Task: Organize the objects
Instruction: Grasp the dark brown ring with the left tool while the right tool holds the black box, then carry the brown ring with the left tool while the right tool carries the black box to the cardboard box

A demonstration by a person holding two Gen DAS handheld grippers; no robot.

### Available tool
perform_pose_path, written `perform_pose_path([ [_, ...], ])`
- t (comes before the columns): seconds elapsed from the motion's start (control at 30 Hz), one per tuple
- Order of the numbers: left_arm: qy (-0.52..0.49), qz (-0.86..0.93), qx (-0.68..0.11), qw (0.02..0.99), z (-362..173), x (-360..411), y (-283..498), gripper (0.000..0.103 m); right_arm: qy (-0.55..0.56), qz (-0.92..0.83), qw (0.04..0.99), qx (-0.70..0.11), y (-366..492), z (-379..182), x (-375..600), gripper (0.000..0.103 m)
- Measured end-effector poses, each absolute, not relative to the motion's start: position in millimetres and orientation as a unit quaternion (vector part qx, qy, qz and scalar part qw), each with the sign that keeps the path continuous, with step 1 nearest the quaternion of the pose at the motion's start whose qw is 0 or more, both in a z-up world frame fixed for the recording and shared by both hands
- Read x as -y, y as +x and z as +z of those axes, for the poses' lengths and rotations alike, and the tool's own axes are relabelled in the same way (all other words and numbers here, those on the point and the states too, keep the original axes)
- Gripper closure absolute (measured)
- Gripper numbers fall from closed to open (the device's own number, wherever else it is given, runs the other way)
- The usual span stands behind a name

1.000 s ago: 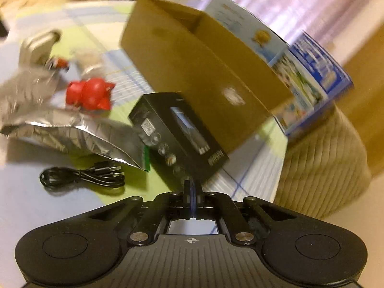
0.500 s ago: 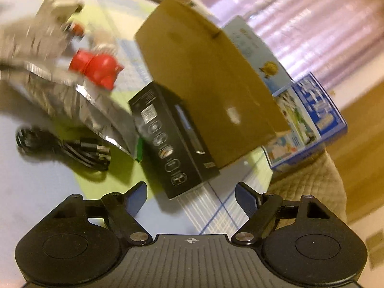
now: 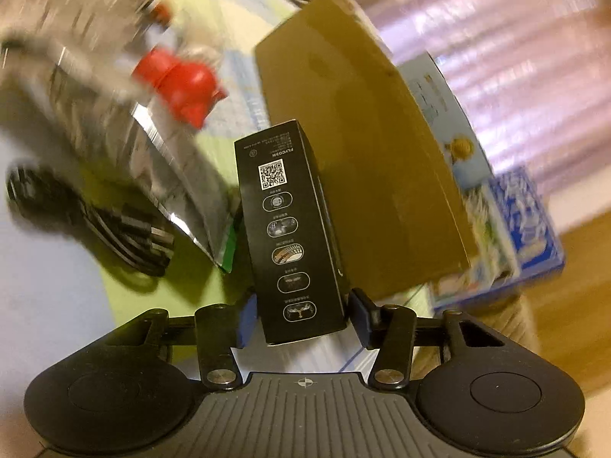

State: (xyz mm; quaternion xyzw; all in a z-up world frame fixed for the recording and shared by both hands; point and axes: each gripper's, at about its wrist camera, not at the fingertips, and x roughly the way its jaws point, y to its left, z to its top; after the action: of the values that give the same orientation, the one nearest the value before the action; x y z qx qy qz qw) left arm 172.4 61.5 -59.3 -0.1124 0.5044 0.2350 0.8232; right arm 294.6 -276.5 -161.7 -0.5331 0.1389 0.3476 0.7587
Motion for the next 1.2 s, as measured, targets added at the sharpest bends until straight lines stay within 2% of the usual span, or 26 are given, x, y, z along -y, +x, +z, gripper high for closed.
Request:
perform_pose_path([
  [0.2, -0.106, 0.215, -0.505, 0.829, -65, -78, 183, 0.001, -0.318, 0.334, 0.827, -0.322, 315, -102, 295, 0.056],
  [0.27, -0.095, 0.199, -0.503, 0.835, -68, -85, 193, 0.002, -0.25, 0.318, 0.834, -0.375, 320, -88, 301, 0.059],
  [0.33, -0.081, 0.182, -0.503, 0.841, -71, -92, 203, 0.006, -0.184, 0.301, 0.834, -0.423, 319, -76, 310, 0.061],
  [0.47, -0.051, 0.152, -0.503, 0.849, -85, -106, 225, 0.011, -0.1, 0.265, 0.838, -0.466, 309, -69, 321, 0.061],
  [0.6, -0.039, 0.125, -0.508, 0.851, -101, -118, 245, 0.019, -0.079, 0.231, 0.847, -0.473, 305, -65, 321, 0.06],
  [0.67, -0.031, 0.114, -0.507, 0.854, -108, -123, 256, 0.021, -0.073, 0.217, 0.849, -0.476, 305, -66, 324, 0.056],
  [0.87, -0.03, 0.094, -0.509, 0.855, -122, -133, 278, 0.041, -0.071, 0.198, 0.857, -0.47, 304, -62, 322, 0.045],
  [1.03, -0.039, 0.07, -0.506, 0.859, -126, -134, 282, 0.076, -0.089, 0.2, 0.86, -0.46, 307, -60, 311, 0.042],
  [1.1, -0.039, 0.065, -0.505, 0.859, -125, -131, 282, 0.085, -0.104, 0.202, 0.86, -0.456, 310, -61, 304, 0.042],
  [1.2, -0.048, 0.07, -0.503, 0.86, -120, -131, 281, 0.086, -0.136, 0.203, 0.861, -0.447, 316, -63, 293, 0.042],
])
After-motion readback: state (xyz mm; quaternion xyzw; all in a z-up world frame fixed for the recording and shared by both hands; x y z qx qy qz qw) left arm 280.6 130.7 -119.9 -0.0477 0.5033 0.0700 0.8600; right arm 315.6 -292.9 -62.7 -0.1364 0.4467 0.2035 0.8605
